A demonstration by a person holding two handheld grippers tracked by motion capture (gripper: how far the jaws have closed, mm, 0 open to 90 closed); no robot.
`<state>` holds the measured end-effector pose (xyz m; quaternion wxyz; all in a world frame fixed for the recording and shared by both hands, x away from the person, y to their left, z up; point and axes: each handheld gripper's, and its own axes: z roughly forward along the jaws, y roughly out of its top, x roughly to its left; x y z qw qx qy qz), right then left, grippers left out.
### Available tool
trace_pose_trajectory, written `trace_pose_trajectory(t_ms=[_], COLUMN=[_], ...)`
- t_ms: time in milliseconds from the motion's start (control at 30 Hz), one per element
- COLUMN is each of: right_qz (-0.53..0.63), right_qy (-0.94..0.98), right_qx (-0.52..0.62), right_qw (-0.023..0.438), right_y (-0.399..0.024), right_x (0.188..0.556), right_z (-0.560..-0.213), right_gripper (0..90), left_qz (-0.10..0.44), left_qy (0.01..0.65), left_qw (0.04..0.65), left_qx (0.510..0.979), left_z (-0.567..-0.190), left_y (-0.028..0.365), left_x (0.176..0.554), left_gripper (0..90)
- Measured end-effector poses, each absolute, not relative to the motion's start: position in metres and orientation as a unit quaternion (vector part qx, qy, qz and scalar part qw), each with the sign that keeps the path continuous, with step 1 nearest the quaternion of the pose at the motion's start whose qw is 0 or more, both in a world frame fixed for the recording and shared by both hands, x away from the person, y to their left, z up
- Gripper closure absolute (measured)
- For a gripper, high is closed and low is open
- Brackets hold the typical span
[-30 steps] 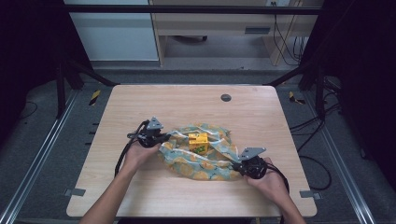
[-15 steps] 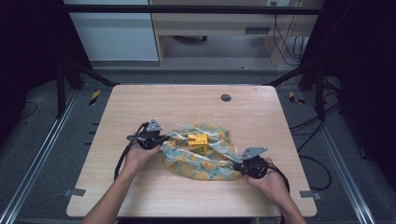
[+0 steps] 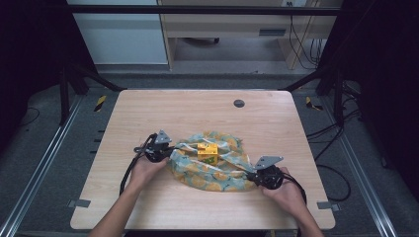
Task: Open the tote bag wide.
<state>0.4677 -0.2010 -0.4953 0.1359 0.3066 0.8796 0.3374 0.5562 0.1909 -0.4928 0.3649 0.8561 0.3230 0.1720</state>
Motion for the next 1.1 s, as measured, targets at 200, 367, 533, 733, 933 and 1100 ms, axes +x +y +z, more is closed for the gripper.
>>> trace_pose_trajectory(t_ms=[200, 367, 533, 733, 933, 1100], right_qz=[0.341, 0.39, 0.429, 0.464, 0.477, 0.479], right_qy=[0.876, 0.851, 0.835, 0.818, 0.799, 0.759], right_qx=[0.311, 0.308, 0.289, 0.278, 0.291, 0.356], right_qw=[0.139, 0.168, 0.191, 0.195, 0.224, 0.26], right_y=[-0.198, -0.193, -0.179, -0.174, -0.182, -0.217], right_x=[0.466, 0.465, 0.462, 0.458, 0.456, 0.456], right_z=[-0.493, -0.479, -0.457, -0.435, -0.416, -0.416], right_gripper=[78.7, 47.8, 27.5, 15.3, 8.4, 6.8], left_qz=[0.184, 0.201, 0.199, 0.216, 0.25, 0.273], left_qy=[0.338, 0.336, 0.333, 0.326, 0.36, 0.412], left_qw=[0.38, 0.427, 0.458, 0.479, 0.471, 0.45], left_qx=[0.841, 0.815, 0.8, 0.786, 0.766, 0.744], left_z=[-0.488, -0.467, -0.445, -0.423, -0.41, -0.417], left_y=[0.194, 0.202, 0.202, 0.199, 0.219, 0.259], left_x=[0.552, 0.546, 0.541, 0.535, 0.528, 0.513], left_gripper=[68.3, 45.0, 32.3, 23.1, 19.5, 16.0])
